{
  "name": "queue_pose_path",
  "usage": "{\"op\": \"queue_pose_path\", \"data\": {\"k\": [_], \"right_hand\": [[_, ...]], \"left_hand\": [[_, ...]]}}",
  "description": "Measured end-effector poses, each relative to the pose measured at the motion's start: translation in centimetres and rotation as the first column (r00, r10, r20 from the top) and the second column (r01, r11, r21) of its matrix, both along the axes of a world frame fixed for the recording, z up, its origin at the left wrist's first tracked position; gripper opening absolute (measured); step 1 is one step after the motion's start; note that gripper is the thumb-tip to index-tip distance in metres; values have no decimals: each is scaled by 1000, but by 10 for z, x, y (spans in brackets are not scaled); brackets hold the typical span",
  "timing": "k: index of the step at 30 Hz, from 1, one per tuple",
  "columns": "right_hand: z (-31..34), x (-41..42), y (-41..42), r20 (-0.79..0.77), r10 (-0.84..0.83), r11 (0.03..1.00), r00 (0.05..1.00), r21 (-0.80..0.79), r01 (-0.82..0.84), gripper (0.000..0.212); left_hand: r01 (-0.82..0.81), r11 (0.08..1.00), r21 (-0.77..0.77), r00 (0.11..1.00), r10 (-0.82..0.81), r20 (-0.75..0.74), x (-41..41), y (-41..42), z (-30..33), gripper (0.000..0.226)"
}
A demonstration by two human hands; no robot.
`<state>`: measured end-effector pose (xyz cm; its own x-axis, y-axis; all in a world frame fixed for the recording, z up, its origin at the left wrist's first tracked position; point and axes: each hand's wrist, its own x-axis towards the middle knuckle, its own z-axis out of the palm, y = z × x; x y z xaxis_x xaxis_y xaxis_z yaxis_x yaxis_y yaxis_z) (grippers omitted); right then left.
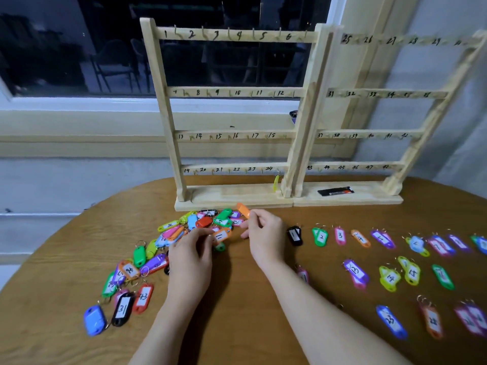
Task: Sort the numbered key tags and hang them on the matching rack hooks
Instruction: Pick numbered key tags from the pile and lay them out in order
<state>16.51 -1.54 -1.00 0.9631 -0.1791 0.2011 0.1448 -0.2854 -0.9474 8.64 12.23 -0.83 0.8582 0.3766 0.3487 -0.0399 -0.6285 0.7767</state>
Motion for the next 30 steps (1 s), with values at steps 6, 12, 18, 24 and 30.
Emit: {"op": "queue_pose_path", "data": {"k": [6, 12, 18, 24, 30], "right_hand": [[-2, 2, 0, 10, 13, 1000, 1000, -3, -13, 16], [-4, 4, 0, -46, 54, 997, 997, -52, -57, 6], [-3, 3, -1, -28, 43, 993, 999, -112, -46, 8], [7, -4, -3, -81, 61, 985, 995, -157, -73, 12], [26, -21, -14, -170, 141, 986, 975, -65, -154, 17]], "left_hand": [[50, 996, -76, 999, -51, 0, -4, 1, 2, 23], [49, 997, -65, 999, -49, 10, -4, 2, 3, 27], [56, 995, -80, 998, -57, 1, -5, 0, 7, 13], [23, 994, 110, 999, -26, 23, -9, -2, 9, 17], [107, 990, 92, 992, -112, 56, -16, -6, 13, 17]]}}
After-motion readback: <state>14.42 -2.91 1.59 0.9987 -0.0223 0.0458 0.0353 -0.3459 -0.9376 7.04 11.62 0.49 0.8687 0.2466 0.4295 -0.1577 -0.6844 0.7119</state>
